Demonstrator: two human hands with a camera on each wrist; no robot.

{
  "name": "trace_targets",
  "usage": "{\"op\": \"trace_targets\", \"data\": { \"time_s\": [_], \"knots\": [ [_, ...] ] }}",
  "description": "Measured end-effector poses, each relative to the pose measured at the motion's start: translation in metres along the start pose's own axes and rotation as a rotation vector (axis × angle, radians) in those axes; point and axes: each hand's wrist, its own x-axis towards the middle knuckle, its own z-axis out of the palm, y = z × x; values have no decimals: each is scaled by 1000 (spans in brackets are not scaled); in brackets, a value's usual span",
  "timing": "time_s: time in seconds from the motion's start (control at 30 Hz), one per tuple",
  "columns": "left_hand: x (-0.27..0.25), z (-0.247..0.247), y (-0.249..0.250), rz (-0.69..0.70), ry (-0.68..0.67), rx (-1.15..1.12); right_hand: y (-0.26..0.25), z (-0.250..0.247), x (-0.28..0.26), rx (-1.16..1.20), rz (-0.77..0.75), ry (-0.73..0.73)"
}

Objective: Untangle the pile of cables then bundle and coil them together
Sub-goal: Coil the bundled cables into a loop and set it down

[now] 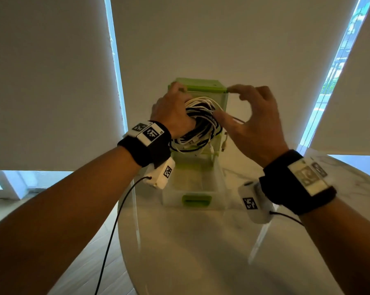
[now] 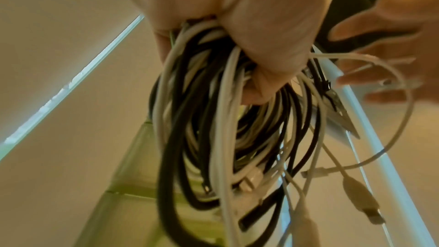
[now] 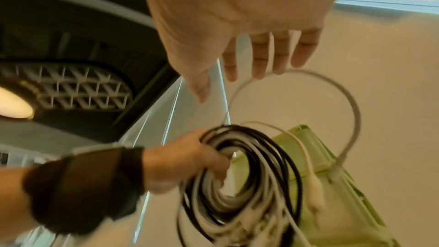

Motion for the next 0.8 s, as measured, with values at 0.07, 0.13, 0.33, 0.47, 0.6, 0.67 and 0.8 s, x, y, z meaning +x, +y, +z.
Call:
{"op": "trace_targets", "data": {
  "time_s": [0.07, 0.13, 0.33, 0.47, 0.6, 0.67, 0.8],
  "knots": [
    [0, -2, 2, -14, 3, -75, 3, 9, 7, -77, 56, -186],
    [-2, -6, 3, -28, -66, -230, 12, 20, 12, -11, 117, -310],
    [-13, -19, 3, -26, -192, -524, 16, 33, 15, 511, 255, -452],
    [-19, -15, -3, -191, -156, -737, 13, 40, 8, 748, 394, -482],
    [-23, -6, -3, -335, -151, -878, 12, 49, 1, 1010, 622, -441],
    [-24, -2, -1, -438, -130, -966, 10, 52, -1, 1093, 695, -422],
    [-27, 8, 5, -645, -109, -1112, 4, 64, -3, 953, 731, -197]
  ]
}}
